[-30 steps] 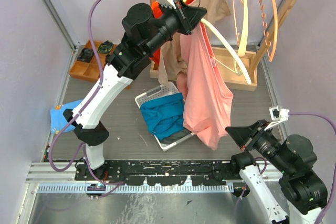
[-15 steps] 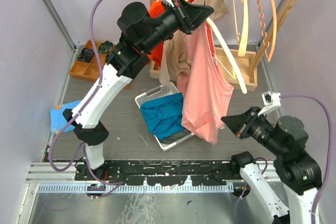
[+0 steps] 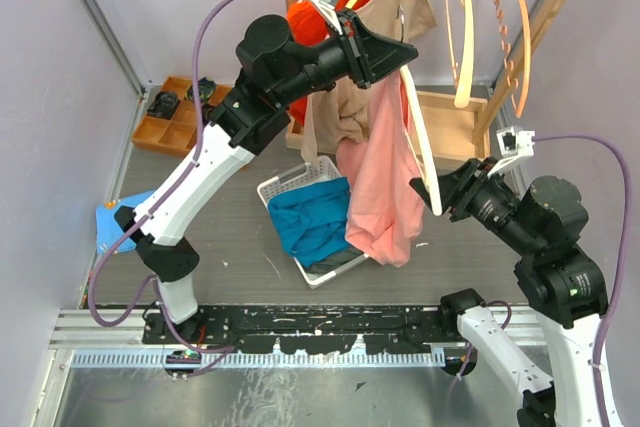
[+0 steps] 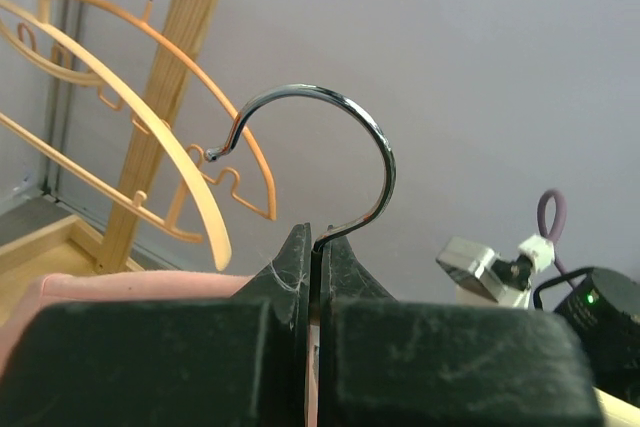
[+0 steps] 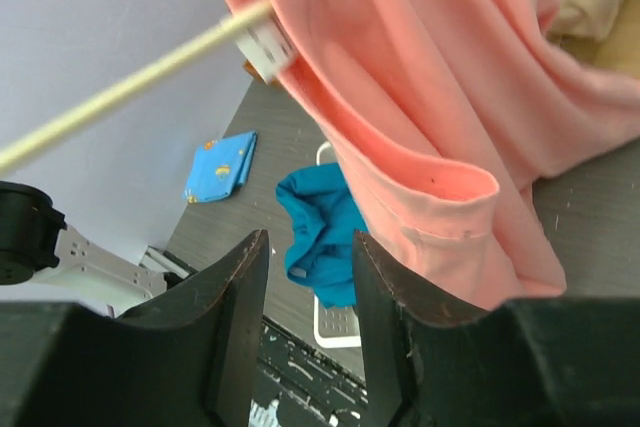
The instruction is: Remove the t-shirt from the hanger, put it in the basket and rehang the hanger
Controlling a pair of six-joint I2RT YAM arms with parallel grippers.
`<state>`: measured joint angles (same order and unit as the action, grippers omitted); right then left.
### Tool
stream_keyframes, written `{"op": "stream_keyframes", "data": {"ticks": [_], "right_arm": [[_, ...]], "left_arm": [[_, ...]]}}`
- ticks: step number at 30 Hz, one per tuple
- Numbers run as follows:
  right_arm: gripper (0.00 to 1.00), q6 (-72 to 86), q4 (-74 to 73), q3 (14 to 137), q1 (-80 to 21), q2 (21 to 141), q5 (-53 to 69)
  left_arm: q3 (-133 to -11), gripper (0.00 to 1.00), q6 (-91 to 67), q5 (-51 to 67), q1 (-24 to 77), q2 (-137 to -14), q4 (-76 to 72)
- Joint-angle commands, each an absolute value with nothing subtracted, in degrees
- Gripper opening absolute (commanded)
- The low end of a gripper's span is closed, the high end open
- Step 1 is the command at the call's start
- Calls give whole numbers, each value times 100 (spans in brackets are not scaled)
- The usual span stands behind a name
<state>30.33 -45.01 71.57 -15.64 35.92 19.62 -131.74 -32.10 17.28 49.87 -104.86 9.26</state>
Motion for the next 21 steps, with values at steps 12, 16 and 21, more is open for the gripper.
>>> {"op": "stream_keyframes", "data": {"ticks": [12,16,21], "right_arm": [[47,2588,-3289,8271,-1590,4418,1824],[51,2696,-2980,8657,-1591,4787,2186],[52,2786,-2686,8949,-1588,5085,2475]], "left_arm": [[-12432,0,-3159,2796,4924,-9442,369],[-12184,0,-3242,2883,4926,-9351,254],[-12084,0,-3234,2906,4924,-9368,237]]}}
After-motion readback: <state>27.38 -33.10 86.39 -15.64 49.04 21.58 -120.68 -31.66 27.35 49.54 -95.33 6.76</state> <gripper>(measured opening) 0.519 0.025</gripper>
